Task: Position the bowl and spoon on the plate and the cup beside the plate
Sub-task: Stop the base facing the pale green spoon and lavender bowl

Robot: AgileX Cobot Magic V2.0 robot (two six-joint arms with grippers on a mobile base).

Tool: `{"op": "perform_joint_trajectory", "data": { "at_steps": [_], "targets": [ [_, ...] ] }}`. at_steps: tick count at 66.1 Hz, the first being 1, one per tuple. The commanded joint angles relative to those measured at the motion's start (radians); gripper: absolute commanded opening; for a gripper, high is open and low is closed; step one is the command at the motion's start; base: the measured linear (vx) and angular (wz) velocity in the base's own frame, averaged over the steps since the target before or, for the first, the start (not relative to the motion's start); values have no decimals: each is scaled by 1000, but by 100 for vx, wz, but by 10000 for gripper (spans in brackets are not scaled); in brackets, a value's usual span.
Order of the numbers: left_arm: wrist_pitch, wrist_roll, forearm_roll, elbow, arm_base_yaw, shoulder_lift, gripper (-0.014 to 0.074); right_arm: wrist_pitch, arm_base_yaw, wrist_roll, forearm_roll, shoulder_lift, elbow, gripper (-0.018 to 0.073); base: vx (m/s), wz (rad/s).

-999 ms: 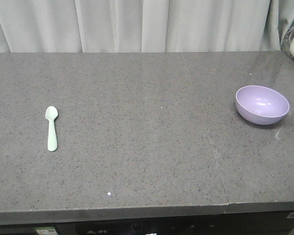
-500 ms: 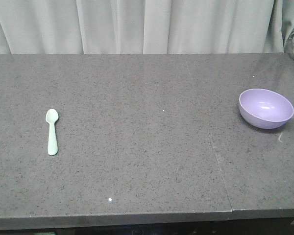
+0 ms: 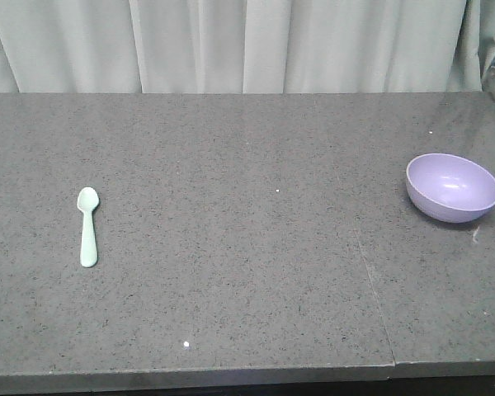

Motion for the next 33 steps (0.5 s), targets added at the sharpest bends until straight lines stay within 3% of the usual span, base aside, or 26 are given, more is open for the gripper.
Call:
{"op": "perform_joint_trajectory", "data": {
  "at_steps": [1, 33],
  "targets": [
    [-73, -5, -1, 25, 0, 13, -6, -74, -4, -3, -8, -11, 14, -2, 1, 0],
    [-73, -5, -1, 25, 0, 13, -6, -74, -4, -3, -8, -11, 14, -2, 2, 1]
  ]
}}
